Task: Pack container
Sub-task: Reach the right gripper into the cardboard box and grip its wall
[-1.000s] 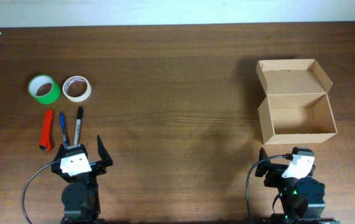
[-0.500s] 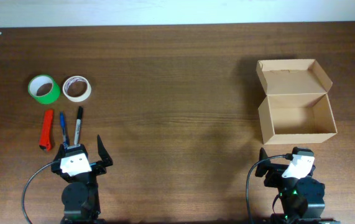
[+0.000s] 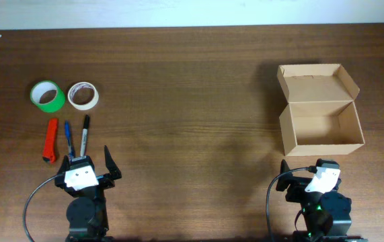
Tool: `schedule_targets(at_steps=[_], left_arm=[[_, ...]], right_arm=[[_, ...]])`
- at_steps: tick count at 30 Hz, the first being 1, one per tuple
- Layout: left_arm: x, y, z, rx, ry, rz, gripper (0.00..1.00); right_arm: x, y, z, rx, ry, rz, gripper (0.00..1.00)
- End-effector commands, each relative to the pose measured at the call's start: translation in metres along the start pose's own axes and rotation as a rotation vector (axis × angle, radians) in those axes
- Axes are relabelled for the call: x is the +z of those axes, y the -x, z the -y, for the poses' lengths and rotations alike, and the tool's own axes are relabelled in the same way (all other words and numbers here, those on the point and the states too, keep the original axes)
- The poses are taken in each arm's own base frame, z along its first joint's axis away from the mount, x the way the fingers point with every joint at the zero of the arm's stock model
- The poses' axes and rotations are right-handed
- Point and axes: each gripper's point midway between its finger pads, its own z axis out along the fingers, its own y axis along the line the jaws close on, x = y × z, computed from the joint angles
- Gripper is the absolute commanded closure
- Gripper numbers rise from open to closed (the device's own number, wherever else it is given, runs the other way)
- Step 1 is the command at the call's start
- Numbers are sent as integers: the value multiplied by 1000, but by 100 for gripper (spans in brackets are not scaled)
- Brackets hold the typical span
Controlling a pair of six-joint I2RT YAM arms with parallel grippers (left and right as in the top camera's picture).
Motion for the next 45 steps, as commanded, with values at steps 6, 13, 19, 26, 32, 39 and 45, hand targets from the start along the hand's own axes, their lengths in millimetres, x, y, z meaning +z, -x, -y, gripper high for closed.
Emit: schedule_targets(at_steps=[6,13,19,26,32,39,45], left_arm=[[-8,46,-8,11,42,83,1],[6,92,-19,204,71,-79,1],[66,155,-28,186,56,-201,1],[146,182,-56,86,-41,-414,1],[191,181,-96,12,-21,-544,1],[206,168,-126,14,69,-584,1],[206,163,-135,25,116,-602,1]], right_arm=[[-3,4,-11,13,60,-12,1],[-7,44,-14,-65,46,-80,1],[24,98,-19,-136,30,-228,1],[67,170,10,-27,-5,-322,1],[82,206,42,62,-27,-335,1],[82,196,39,149,9,-383,12],[76,152,49,215,-73,-570,4]])
